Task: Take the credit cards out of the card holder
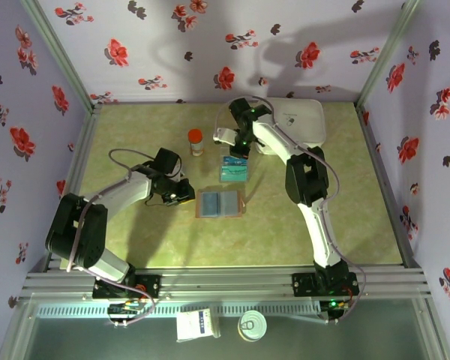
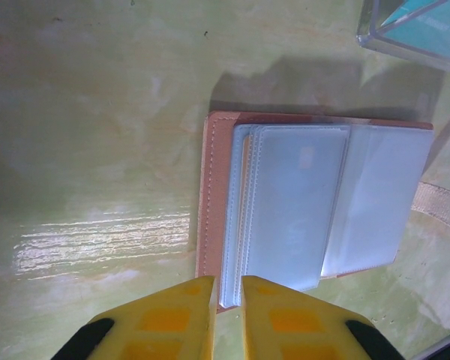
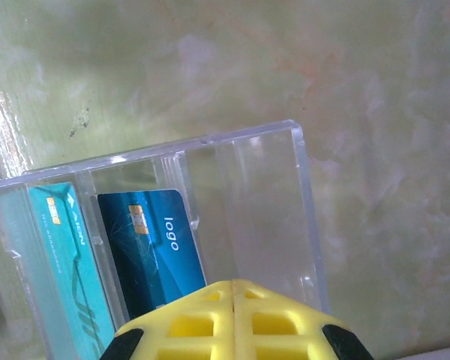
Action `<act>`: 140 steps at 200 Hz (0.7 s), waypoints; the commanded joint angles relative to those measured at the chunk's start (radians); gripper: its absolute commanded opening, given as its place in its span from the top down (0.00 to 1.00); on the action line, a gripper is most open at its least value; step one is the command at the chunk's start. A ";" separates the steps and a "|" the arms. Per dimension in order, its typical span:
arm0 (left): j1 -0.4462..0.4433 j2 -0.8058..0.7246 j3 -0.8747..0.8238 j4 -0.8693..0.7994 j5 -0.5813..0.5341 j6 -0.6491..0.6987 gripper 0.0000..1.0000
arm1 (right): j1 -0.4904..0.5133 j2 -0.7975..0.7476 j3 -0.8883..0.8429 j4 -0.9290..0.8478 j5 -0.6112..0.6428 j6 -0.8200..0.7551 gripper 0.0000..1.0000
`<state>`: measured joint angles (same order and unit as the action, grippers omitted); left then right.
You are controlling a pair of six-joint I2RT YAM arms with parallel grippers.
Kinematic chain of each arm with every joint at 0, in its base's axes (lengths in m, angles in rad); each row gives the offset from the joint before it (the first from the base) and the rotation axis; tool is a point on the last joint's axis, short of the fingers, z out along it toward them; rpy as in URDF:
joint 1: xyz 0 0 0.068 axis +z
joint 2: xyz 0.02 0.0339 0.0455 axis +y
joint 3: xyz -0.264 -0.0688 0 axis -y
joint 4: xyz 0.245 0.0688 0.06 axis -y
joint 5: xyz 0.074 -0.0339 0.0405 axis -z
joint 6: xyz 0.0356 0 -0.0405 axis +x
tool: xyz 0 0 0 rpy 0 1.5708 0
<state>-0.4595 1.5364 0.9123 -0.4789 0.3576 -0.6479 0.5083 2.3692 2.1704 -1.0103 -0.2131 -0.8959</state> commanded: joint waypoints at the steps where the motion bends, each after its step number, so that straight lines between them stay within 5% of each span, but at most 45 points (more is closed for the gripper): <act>1: 0.007 0.016 0.011 0.010 0.021 0.004 0.84 | 0.004 -0.046 -0.031 -0.020 0.003 0.011 1.00; 77: 0.007 0.046 0.024 0.041 0.045 0.001 0.84 | 0.014 -0.176 -0.137 0.163 0.068 0.157 0.89; 140: 0.002 0.101 0.022 0.092 0.071 0.008 0.86 | 0.101 -0.369 -0.406 0.356 0.070 0.594 0.85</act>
<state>-0.4599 1.6089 0.9154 -0.4118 0.4015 -0.6479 0.5613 2.0769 1.8622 -0.7570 -0.1558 -0.5640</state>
